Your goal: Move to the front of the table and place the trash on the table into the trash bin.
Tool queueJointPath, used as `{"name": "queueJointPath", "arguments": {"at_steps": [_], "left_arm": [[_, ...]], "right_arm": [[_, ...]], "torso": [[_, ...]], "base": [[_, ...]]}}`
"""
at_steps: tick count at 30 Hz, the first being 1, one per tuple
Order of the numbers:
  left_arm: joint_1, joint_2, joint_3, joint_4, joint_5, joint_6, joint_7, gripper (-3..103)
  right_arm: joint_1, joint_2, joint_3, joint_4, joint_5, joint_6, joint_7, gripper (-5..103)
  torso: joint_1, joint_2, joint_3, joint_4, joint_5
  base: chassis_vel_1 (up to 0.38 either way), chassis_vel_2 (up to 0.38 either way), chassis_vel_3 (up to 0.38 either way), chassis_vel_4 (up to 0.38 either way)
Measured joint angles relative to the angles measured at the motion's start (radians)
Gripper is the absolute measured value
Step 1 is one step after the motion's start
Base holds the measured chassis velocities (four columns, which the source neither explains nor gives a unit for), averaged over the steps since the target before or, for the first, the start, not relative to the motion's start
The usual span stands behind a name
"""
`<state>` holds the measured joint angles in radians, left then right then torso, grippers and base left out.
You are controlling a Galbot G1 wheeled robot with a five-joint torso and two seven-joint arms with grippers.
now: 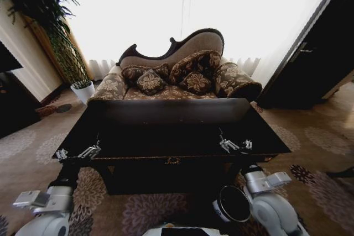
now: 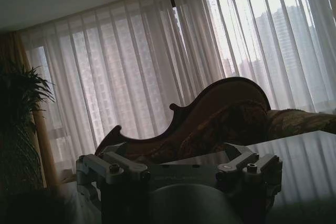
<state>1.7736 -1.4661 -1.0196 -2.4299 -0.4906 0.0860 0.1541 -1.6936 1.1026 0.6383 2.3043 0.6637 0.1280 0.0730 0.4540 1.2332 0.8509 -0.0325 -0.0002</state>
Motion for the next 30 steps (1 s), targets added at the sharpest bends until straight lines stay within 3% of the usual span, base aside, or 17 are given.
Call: {"name": "queueJointPath", "arguments": {"at_steps": [13, 30], "left_arm": [[-0.004, -0.004, 0.004, 0.004, 0.003, -0.006, 0.004, 100], [-0.005, -0.006, 0.007, 0.009, 0.010, -0.013, 0.007, 100]], "right_arm": [[-0.013, 0.007, 0.071, -0.015, -0.153, 0.046, -0.024, 100], [-0.020, 0.025, 0.066, -0.005, -0.170, 0.045, -0.030, 100]], "torso": [[0.000, 0.000, 0.000, 0.0000, -0.0001], [0.000, 0.000, 0.000, 0.0001, -0.0001]], "base": [[0.104, -0.093, -0.106, 0.095], [0.317, -0.309, -0.313, 0.302]]}}
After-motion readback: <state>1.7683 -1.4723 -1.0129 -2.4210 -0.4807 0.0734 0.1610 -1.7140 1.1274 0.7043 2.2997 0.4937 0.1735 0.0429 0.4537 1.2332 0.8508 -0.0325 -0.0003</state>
